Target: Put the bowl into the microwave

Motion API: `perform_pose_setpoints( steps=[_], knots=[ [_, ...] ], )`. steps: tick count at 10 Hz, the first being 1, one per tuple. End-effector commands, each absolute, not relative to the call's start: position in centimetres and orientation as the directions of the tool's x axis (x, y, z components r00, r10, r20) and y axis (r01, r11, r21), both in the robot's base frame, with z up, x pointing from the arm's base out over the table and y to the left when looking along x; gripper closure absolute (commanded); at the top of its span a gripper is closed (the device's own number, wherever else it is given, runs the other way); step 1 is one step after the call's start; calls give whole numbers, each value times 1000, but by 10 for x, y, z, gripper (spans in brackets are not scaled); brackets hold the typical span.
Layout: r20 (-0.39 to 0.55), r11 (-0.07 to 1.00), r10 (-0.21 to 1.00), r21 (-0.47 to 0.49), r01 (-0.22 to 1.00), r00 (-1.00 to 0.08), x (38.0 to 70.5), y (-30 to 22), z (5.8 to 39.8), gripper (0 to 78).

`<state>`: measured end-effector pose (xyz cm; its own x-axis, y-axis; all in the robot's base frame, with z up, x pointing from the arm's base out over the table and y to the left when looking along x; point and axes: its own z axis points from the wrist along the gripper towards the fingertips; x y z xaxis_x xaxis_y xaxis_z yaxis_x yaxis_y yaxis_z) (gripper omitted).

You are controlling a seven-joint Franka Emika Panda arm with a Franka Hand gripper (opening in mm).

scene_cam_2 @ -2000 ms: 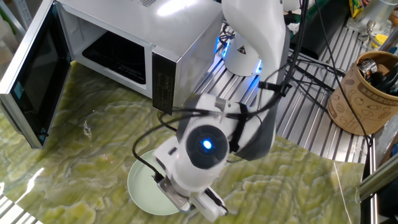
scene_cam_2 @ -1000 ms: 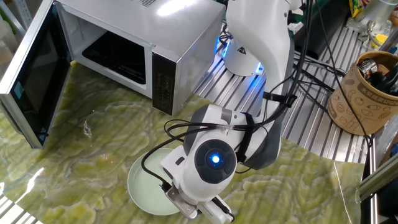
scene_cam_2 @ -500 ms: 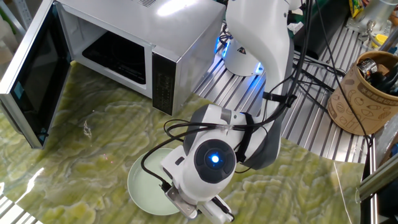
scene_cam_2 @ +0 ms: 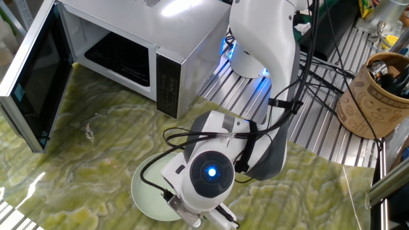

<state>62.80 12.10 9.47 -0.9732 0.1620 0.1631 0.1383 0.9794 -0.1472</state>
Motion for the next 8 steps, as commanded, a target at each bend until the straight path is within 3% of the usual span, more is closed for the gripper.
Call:
perform_pose_setpoints(
  steps=[1,8],
  knots=[
    [123,983,128,-147,110,-984,633,126,84,2],
    [117,982,136,-144,119,-984,636,125,82,2]
  ],
)
